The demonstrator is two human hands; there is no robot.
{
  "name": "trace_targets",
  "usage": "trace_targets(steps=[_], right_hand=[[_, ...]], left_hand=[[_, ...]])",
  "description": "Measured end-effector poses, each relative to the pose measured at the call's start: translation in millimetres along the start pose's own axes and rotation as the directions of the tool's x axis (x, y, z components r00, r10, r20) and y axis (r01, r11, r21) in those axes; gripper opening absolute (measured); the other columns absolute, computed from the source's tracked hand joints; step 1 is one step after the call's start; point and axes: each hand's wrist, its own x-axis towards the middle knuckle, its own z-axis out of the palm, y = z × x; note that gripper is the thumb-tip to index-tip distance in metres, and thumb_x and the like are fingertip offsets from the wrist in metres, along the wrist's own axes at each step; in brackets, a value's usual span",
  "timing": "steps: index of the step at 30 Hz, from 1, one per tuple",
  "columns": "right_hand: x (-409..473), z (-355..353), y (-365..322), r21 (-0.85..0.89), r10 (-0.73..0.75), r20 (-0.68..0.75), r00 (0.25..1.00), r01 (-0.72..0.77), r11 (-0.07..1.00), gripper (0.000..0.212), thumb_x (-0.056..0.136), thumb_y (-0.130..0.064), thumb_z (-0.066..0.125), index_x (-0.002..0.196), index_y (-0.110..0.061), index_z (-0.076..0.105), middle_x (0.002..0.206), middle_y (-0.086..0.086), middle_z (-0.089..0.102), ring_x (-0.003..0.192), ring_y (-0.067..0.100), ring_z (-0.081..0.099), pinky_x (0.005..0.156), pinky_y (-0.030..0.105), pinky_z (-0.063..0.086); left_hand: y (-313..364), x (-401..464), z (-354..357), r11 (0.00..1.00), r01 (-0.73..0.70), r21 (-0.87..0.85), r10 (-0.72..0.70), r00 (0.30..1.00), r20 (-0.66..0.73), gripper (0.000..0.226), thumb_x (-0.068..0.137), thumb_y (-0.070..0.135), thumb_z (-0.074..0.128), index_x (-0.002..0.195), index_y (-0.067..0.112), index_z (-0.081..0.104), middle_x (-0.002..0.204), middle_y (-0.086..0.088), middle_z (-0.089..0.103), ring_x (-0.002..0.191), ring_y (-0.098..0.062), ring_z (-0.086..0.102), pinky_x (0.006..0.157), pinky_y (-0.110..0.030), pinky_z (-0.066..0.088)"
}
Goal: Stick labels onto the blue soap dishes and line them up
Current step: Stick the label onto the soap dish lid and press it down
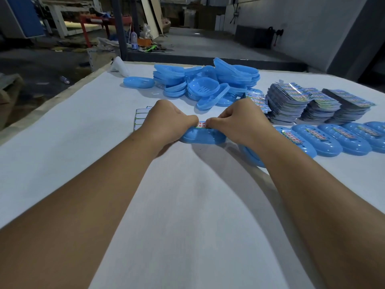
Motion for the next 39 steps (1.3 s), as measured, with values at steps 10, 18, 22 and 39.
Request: trace_targets(steps=[10, 18, 22, 39], right_hand=[[0.2, -0.3, -0.8, -0.014, -0.003, 0.007, 1.0, 0.003, 1.0, 0.03, 0.075, -0.046, 0.077, 0.067, -0.017, 0.077, 0.069, 0.007, 0.07, 0.065, 0.019, 0.055, 0.057, 0.031, 0.043], [0.7, 1.4, -0.9, -0.032, 0.001, 0.007, 1.0, -0.001, 0.999, 0.03, 0.076, -0.048, 0.077, 0.068, -0.019, 0.077, 0.068, 0.001, 0.069, 0.074, 0.022, 0.063, 0.058, 0.031, 0.046], [1.2, 2.5, -0.8, -0.038, 0.0, 0.0, 1.0, 0.0, 0.999, 0.031, 0.075, -0.048, 0.078, 0.068, -0.018, 0.077, 0.067, 0.002, 0.069, 0.07, 0.02, 0.06, 0.058, 0.031, 0.045], [-3.0, 8.1, -2.0, -0.167, -0.072, -0.109, 0.992, 0.053, 0.984, 0.037, 0.075, -0.054, 0.078, 0.058, -0.023, 0.07, 0.06, -0.004, 0.065, 0.067, 0.017, 0.063, 0.05, 0.027, 0.04]], left_hand=[[-1.0, 0.9, 1.2, 1.0, -0.001, 0.031, 0.001, 1.0, 0.008, 0.038, 0.059, 0.033, 0.075, 0.074, -0.001, 0.074, 0.078, -0.022, 0.069, 0.07, -0.027, 0.067, 0.08, -0.053, 0.06], [-1.6, 0.5, 2.1, 0.991, -0.043, 0.124, 0.046, 0.999, -0.02, 0.034, 0.068, 0.035, 0.073, 0.075, 0.001, 0.075, 0.069, -0.015, 0.069, 0.069, -0.028, 0.065, 0.073, -0.044, 0.059], [-0.5, -0.5, 1.9, 0.987, -0.046, 0.151, 0.05, 0.998, -0.022, 0.032, 0.071, 0.036, 0.074, 0.076, 0.004, 0.076, 0.074, -0.014, 0.072, 0.081, -0.03, 0.071, 0.076, -0.047, 0.058], [-4.1, 1.0, 9.8, 0.854, -0.159, 0.495, 0.251, 0.96, -0.124, 0.033, 0.074, 0.053, 0.073, 0.065, 0.022, 0.07, 0.062, 0.007, 0.066, 0.067, -0.015, 0.063, 0.062, -0.03, 0.053]])
